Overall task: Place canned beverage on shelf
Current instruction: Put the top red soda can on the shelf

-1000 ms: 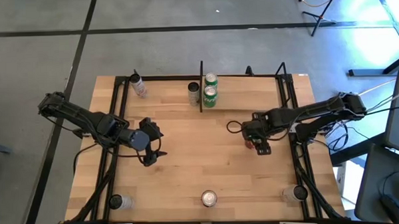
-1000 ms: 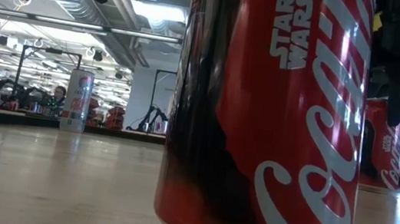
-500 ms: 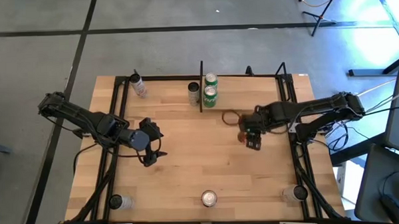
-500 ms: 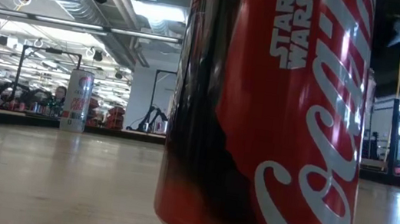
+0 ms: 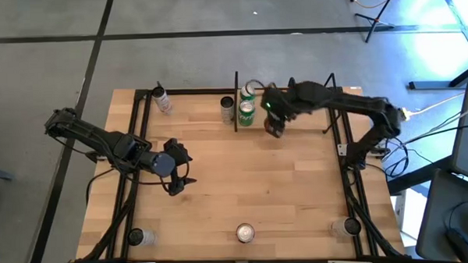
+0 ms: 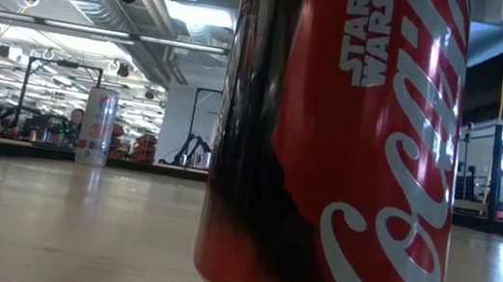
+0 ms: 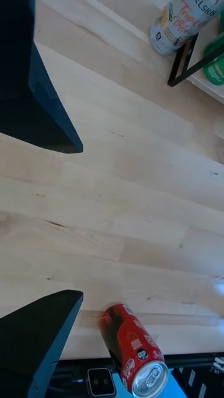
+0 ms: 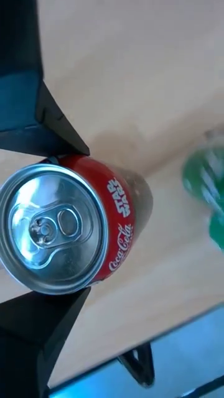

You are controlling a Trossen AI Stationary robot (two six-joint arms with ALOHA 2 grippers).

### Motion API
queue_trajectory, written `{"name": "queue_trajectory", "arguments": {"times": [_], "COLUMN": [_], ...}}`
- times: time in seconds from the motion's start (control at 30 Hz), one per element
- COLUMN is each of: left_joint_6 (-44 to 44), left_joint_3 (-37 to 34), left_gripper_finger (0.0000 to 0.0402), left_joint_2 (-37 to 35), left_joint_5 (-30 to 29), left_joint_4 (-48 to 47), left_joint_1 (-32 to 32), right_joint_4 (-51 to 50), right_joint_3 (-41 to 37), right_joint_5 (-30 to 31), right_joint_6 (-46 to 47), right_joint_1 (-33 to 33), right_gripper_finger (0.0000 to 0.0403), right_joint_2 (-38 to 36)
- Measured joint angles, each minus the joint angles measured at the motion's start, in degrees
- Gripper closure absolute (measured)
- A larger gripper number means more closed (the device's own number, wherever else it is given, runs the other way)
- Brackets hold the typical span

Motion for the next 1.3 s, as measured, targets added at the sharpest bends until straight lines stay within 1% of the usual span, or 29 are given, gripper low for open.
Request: {"name": "queue_trajectory", "arguments": {"times": [0.23, 0.4, 0.57, 0.77, 1.3], "left_joint_6": [0.02, 0.02, 0.03, 0.04, 0.02], "left_joint_3": [0.0, 0.0, 0.0, 0.0, 0.0], "left_gripper_finger": [0.0037, 0.0037, 0.0037, 0.0037, 0.0037], "left_joint_2": [0.0, 0.0, 0.0, 0.0, 0.0], "left_joint_5": [-0.08, -0.43, -0.43, -0.48, -0.48], "left_joint_4": [0.02, 0.02, 0.02, 0.02, 0.0], "left_joint_1": [0.0, 0.0, 0.0, 0.0, 0.04], "right_joint_4": [7.46, 11.72, 12.71, 13.74, 16.22], "right_joint_3": [0.38, 0.45, 0.51, 0.66, 0.49], "right_joint_5": [-0.33, -3.16, -5.16, -6.06, -6.17], "right_joint_6": [-8.69, -11.78, -13.87, -15.75, -17.25], "right_joint_1": [-8.36, -11.79, -14.05, -14.33, -14.29], "right_gripper_finger": [0.0135, 0.0133, 0.0134, 0.0121, 0.0118], "right_joint_2": [6.24, 8.27, 9.58, 10.14, 10.3]}}
